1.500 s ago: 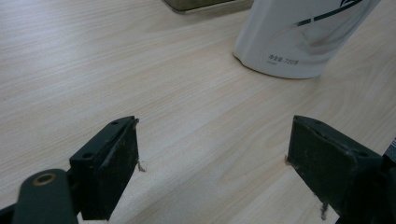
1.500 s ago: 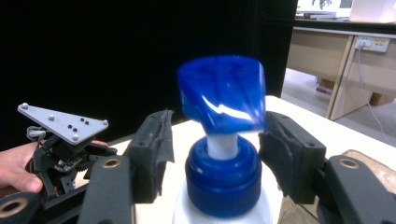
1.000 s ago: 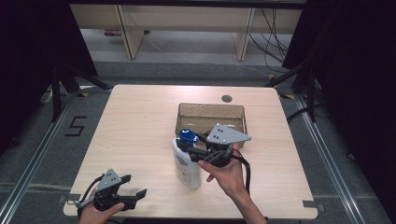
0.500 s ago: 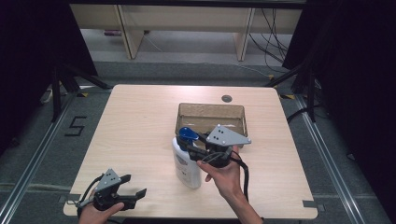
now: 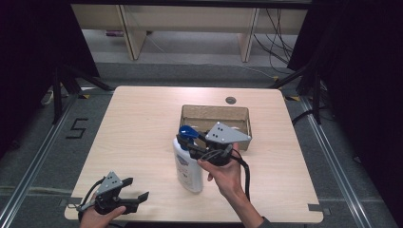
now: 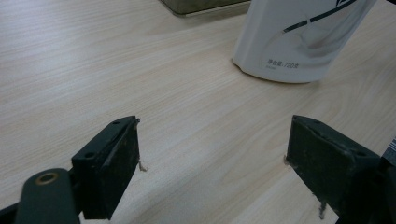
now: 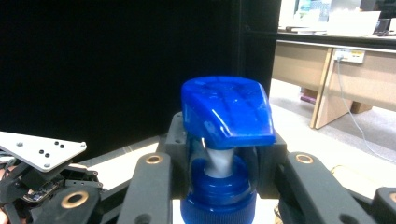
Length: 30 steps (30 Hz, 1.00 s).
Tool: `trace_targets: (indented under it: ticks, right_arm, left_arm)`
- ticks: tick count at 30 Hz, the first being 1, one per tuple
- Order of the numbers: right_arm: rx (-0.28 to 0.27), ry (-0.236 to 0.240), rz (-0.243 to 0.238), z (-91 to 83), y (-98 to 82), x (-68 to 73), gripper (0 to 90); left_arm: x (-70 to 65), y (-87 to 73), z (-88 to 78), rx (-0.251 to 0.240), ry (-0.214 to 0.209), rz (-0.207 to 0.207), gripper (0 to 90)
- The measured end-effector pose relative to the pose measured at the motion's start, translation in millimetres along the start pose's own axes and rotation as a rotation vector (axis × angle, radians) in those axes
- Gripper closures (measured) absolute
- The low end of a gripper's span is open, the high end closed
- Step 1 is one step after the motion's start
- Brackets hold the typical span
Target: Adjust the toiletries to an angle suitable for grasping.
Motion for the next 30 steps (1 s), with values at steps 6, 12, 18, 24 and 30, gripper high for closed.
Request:
trace_targets:
  ticks: [6, 12, 18, 24, 30]
  right_arm:
    - [-0.017, -0.005, -0.002, 0.6, 1.7, -3.8, 65.9]
    - [-0.035, -0.006, 0.001, -0.7, 6.3, -6.9, 66.0]
    - [-0.053, -0.022, 0.002, -3.7, 12.8, -10.1, 66.1]
    - [-0.068, -0.037, -0.011, -7.3, 18.1, -14.5, 66.2]
    - [-0.068, -0.033, 0.014, -9.8, 19.6, -17.9, 66.2]
  left_arm:
    - [-0.1, 0.0, -0.1, 0.001, 0.004, -0.001, 16.6]
    - [0.4, -0.2, 0.3, -0.007, -0.003, -0.001, 16.6]
    - [0.5, 0.0, 0.4, -0.010, 0.000, 0.000, 16.6]
    - [0.4, 0.0, 0.2, -0.005, -0.002, -0.001, 16.6]
    - [0.6, -0.1, 0.2, -0.003, -0.003, -0.002, 16.6]
Point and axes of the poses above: each handheld gripper's, and its own axes: z roughly forward along the jaws, y roughly out of its top, x roughly to its left, the point moved 3 cm from there along z, roughly forward along the jaws, and after that the axes turned 10 degrees about -y, right-handed, at the moved point
